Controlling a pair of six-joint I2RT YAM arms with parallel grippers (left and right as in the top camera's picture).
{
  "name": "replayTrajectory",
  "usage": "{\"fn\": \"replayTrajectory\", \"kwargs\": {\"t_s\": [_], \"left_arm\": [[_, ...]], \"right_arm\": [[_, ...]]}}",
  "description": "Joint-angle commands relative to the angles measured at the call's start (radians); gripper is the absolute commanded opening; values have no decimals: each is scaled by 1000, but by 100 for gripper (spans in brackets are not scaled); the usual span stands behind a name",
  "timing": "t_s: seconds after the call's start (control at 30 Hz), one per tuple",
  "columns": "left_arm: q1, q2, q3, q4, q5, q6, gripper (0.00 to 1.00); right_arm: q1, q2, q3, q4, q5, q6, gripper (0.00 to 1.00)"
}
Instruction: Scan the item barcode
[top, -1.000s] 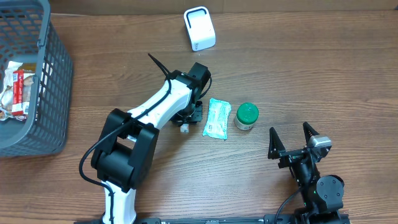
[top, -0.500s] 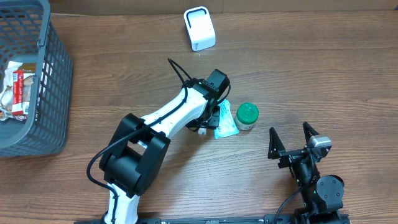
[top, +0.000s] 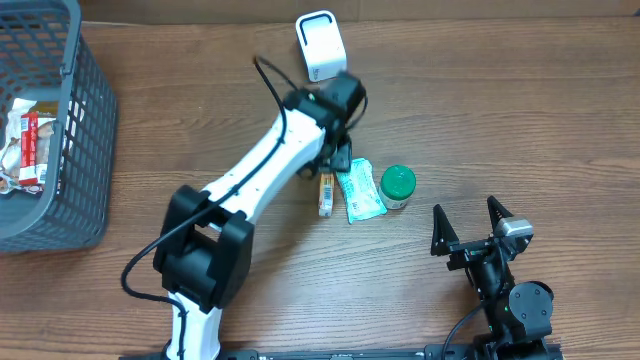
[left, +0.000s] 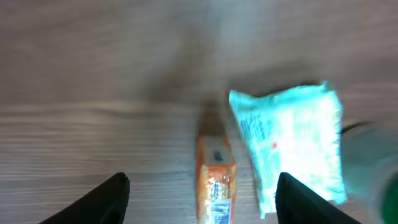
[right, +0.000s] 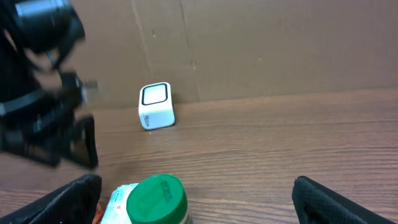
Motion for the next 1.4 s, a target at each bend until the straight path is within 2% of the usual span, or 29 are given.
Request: {"fn": "replayTrajectory", "kwargs": {"t_s": [0.0, 0.13, 0.23, 0.27, 0.33, 0.5, 0.7, 0.83, 1.0, 1.13, 1.37], "left_arm": [[43, -2, 169, -71, -80, 66, 66], [130, -2, 370, -181, -141, 135, 66], [225, -2, 549, -243, -304, 206, 62], [252, -2, 598, -249, -350, 220, 64], [322, -2, 706, -266, -421, 226, 75], [497, -2, 862, -272, -435, 332, 82], [711, 5, 861, -264, -417, 367, 88], [847, 7, 861, -264, -290, 398, 88], [997, 14, 847, -278, -208, 424, 88], [1082, 29, 776, -278, -196, 430, 88], [1157, 60, 516, -212, -188, 503, 88]], "right_arm": [[-3, -9, -11, 6, 5, -7, 100], [-3, -9, -11, 6, 5, -7, 100], [-3, -9, -11, 6, 5, -7, 100], [-3, -9, -11, 6, 5, -7, 100], [-3, -9, -11, 6, 5, -7, 100], [-3, -9, -11, 6, 5, -7, 100], [-3, -9, -11, 6, 5, -7, 100], [-3, -9, -11, 6, 5, -7, 100], [-3, -9, -11, 6, 5, -7, 100], [-3, -9, -11, 6, 5, -7, 100], [-3, -9, -11, 6, 5, -7, 100]]}}
